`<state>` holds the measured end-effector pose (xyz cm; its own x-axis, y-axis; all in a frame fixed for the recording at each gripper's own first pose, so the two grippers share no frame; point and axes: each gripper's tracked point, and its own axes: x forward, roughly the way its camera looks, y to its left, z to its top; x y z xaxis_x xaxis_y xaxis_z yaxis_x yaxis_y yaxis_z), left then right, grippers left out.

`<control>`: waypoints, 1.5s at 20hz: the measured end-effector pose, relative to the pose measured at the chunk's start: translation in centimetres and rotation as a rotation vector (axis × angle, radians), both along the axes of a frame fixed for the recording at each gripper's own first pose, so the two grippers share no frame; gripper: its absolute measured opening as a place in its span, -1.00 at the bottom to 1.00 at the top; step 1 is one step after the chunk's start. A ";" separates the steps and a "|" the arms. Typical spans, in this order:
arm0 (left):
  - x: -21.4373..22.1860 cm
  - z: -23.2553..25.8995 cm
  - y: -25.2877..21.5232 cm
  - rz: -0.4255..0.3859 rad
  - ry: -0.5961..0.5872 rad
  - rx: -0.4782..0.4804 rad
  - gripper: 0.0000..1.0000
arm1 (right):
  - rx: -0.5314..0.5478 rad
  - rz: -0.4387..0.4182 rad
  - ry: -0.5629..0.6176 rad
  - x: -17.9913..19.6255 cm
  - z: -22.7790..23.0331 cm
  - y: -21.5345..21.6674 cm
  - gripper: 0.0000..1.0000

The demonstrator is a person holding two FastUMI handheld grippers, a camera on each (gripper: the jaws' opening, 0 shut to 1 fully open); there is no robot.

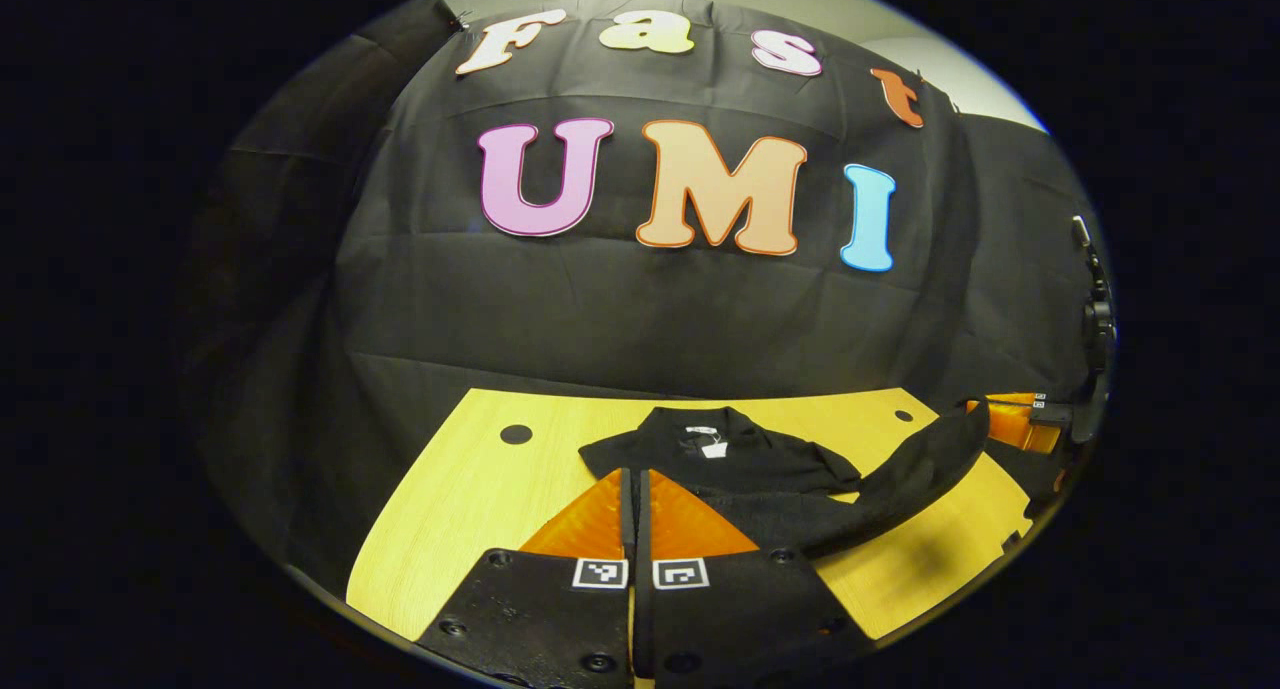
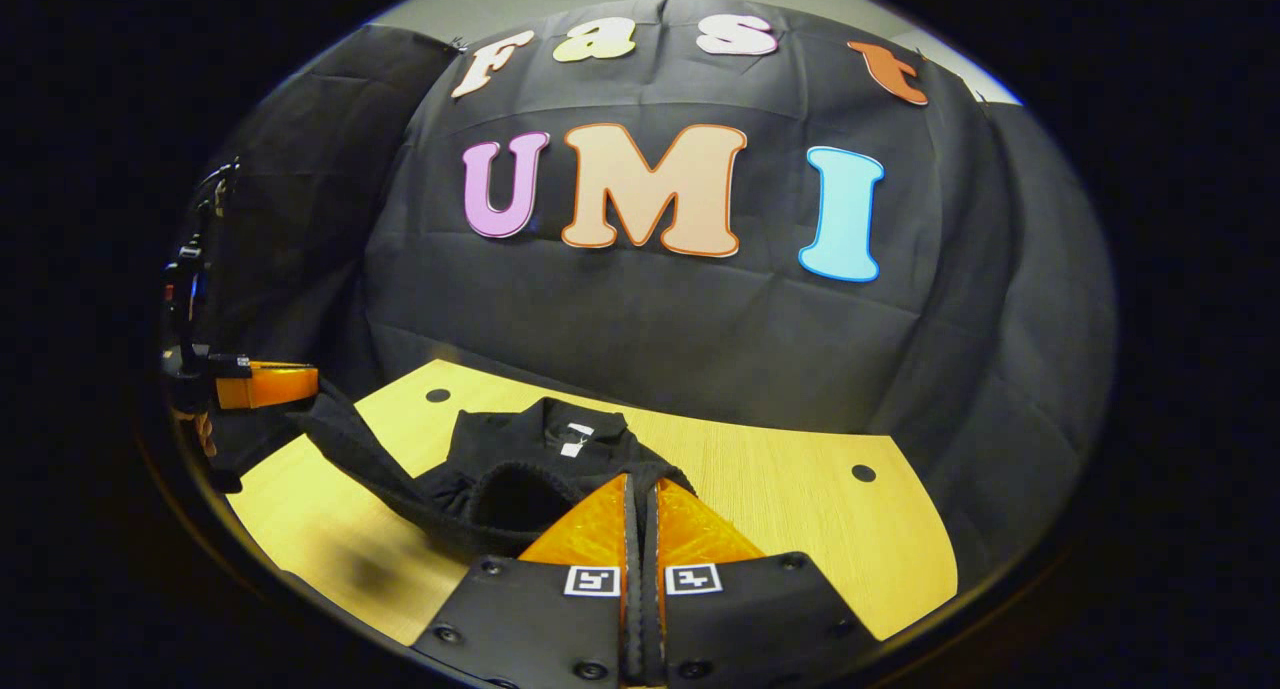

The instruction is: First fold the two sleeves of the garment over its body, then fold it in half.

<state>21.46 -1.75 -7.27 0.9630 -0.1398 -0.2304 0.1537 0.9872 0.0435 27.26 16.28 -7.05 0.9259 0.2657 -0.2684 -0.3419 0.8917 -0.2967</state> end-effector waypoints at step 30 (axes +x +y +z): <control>21.5 -8.2 -2.5 0.164 0.014 0.161 -0.99 | 0.136 0.062 0.224 24.9 -10.0 4.1 -0.67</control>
